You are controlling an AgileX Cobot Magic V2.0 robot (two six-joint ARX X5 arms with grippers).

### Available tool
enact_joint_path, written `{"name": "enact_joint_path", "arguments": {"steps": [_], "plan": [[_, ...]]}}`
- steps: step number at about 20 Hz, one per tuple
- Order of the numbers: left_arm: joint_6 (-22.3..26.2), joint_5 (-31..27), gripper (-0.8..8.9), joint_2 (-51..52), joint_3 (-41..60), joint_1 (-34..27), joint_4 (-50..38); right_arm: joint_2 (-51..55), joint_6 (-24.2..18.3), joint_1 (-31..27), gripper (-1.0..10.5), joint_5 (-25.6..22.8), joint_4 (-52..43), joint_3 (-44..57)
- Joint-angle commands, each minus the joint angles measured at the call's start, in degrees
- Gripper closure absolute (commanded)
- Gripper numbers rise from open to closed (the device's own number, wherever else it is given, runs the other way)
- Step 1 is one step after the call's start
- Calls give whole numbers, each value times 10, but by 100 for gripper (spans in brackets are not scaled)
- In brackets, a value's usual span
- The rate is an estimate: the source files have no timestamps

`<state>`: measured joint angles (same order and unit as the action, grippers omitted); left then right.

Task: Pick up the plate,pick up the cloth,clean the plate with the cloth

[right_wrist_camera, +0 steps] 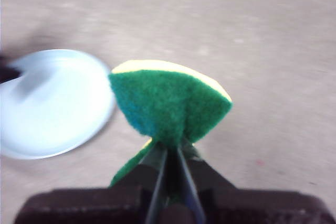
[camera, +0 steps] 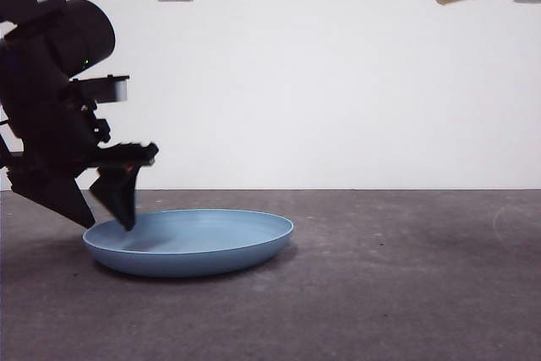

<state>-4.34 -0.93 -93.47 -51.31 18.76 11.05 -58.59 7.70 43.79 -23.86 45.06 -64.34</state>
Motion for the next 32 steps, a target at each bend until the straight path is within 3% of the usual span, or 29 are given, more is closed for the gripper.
{"name": "enact_joint_path", "arguments": {"steps": [1, 5, 6, 9, 13, 17, 20, 22, 32], "plan": [[-23, 45, 373, 44, 2, 3, -1, -28, 4, -8, 963, -2, -20, 7], [-52, 121, 373, 166, 2, 18, 3, -115, 4, -43, 963, 0, -77, 7], [-61, 130, 373, 201, 2, 23, 11, -143, 4, -56, 963, 12, -88, 7], [-67, 176, 373, 304, 2, 33, 44, -236, 24, -106, 963, 123, -106, 7], [-76, 208, 373, 418, 2, 34, 116, -353, 30, -141, 941, 135, -121, 7], [-75, 206, 373, 481, 2, 34, 176, -412, 34, -158, 899, 191, -121, 7], [-75, 206, 373, 486, 2, 34, 202, -415, 34, -160, 666, 194, -121, 7], [-65, 201, 373, 485, 2, 34, 209, -415, 34, -162, 596, 194, -118, 7], [-59, 144, 373, 478, 2, 34, 217, -357, 34, -164, 600, 195, -114, 7]]}}
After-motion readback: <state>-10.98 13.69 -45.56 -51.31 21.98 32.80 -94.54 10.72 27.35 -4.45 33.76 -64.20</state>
